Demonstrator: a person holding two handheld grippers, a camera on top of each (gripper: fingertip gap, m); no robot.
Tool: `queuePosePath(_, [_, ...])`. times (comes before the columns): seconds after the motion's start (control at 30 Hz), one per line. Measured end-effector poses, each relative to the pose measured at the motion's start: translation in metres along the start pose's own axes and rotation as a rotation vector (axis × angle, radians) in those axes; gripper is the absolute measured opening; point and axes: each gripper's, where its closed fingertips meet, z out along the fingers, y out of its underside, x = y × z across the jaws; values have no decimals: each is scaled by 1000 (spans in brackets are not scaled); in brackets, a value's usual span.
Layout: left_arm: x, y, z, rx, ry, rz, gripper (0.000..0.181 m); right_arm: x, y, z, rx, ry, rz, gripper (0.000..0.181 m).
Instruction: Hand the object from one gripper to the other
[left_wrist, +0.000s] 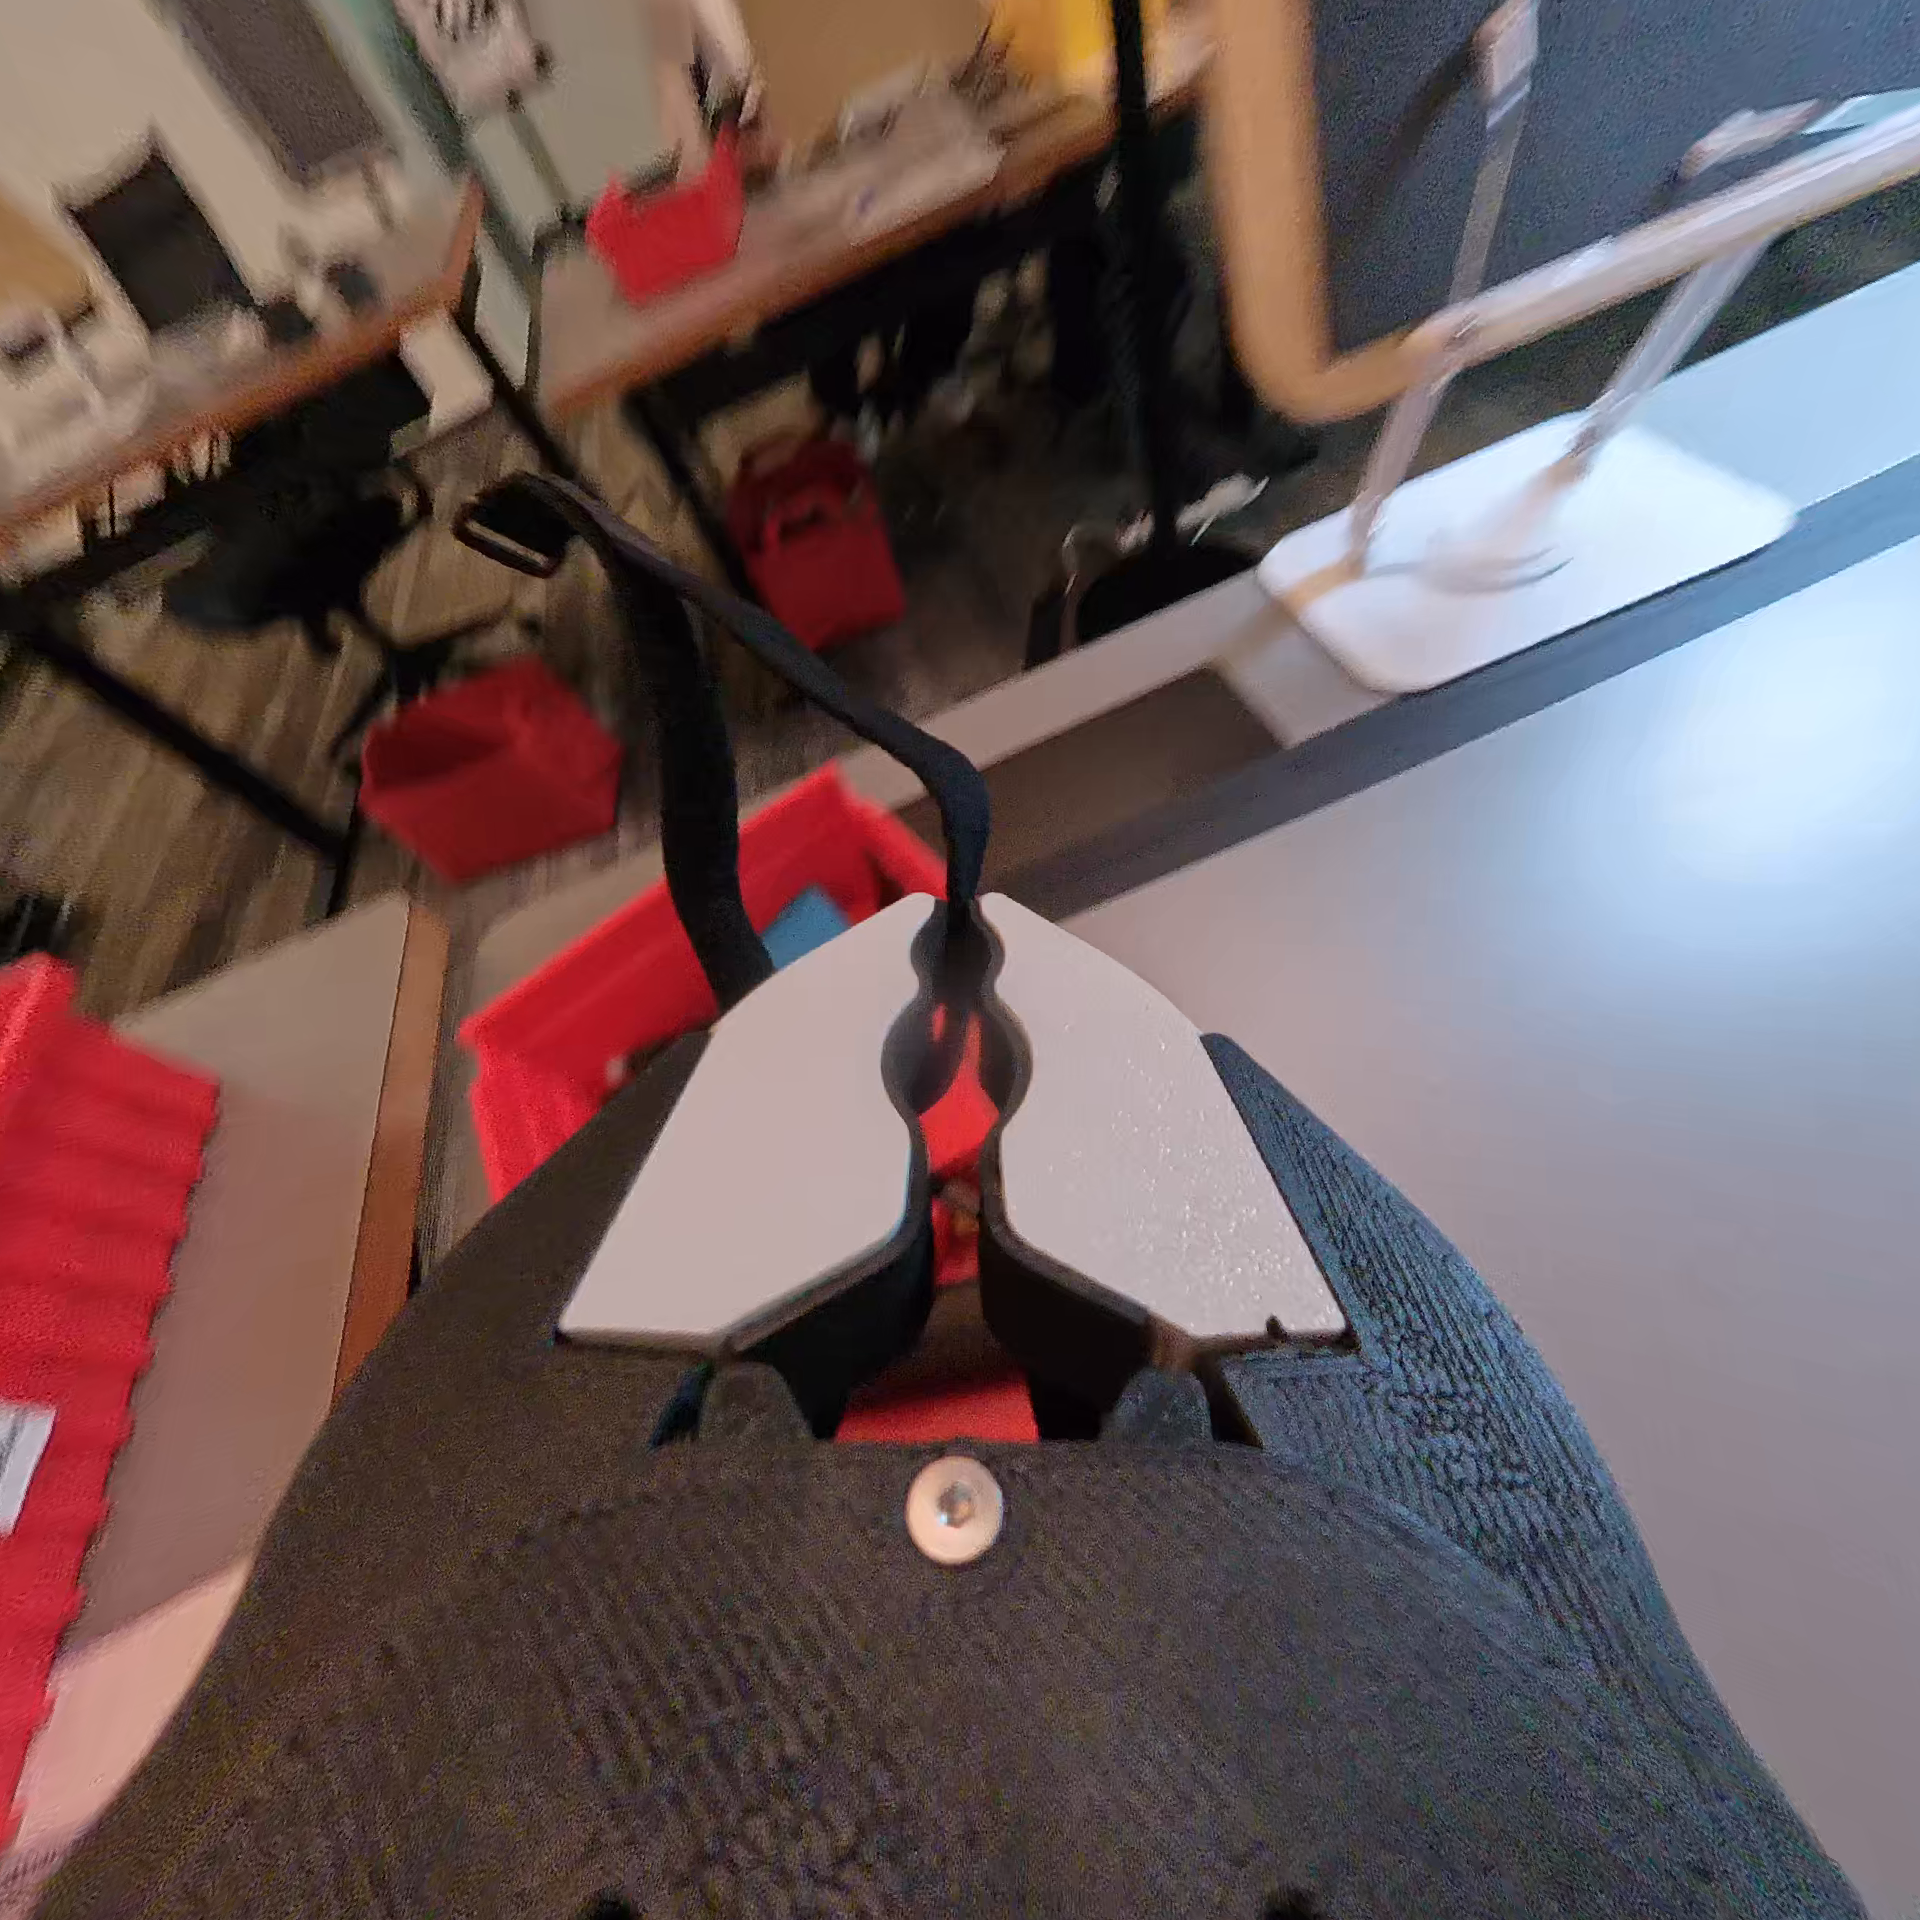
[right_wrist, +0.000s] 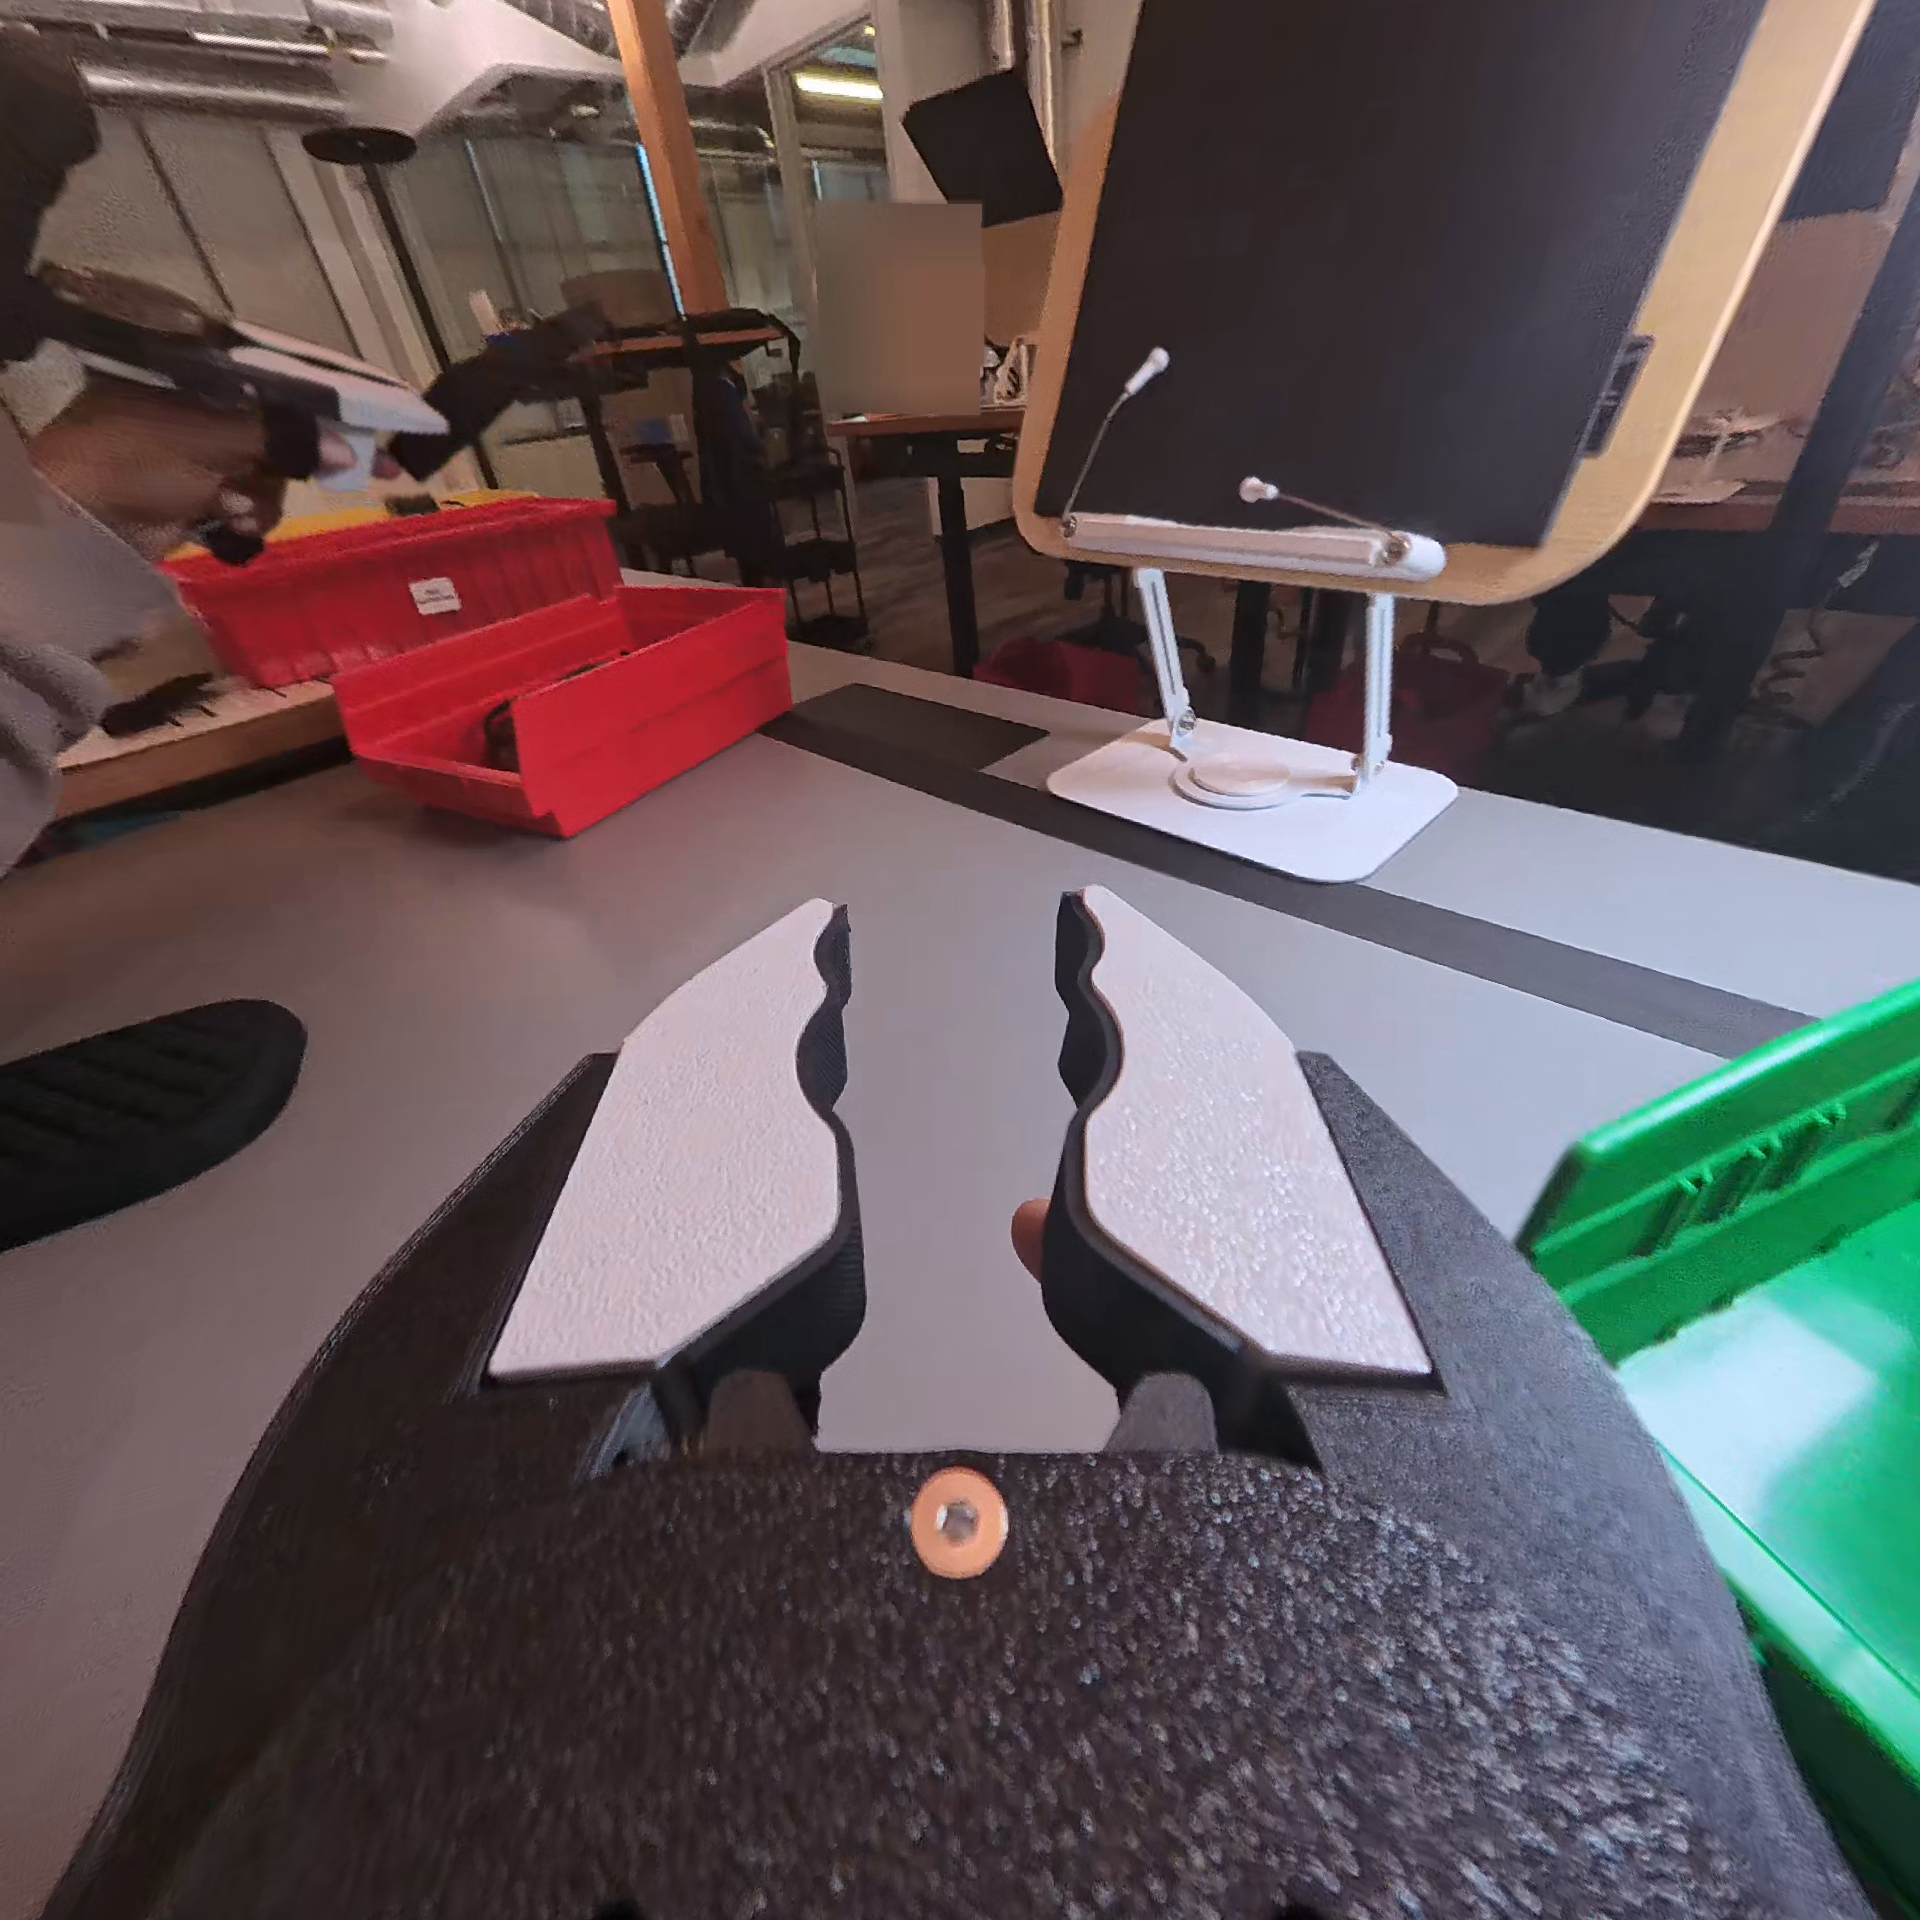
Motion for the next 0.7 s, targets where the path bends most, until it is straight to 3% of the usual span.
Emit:
queuePosePath(0.03, [20, -21, -7, 74, 35, 42, 2, -7, -6, 4, 5, -25, -1, 38])
queuePosePath(0.17, [110, -97, -38, 357, 148, 174, 2, -47, -43, 29, 42, -182, 13, 45])
queuePosePath(0.3, [207, -150, -61, 586, 348, 180, 2, -93, -99, 55, 128, -410, 128, 69])
queuePosePath(0.43, [292, -164, -72, 703, 563, 171, 2, -111, -151, 58, 333, -501, 195, 83])
queuePosePath(0.53, [339, -149, -60, 644, 697, 205, 2, -107, -168, 39, 470, -527, 158, 87])
queuePosePath(0.57, [349, -143, -57, 626, 728, 207, 2, -103, -172, 30, 515, -522, 131, 84])
queuePosePath(0.6, [356, -138, -54, 609, 762, 205, 3, -100, -173, 21, 545, -518, 90, 70])
queuePosePath(0.7, [370, -130, -48, 571, 822, 189, 2, -97, -166, 9, 535, -427, -168, 5])
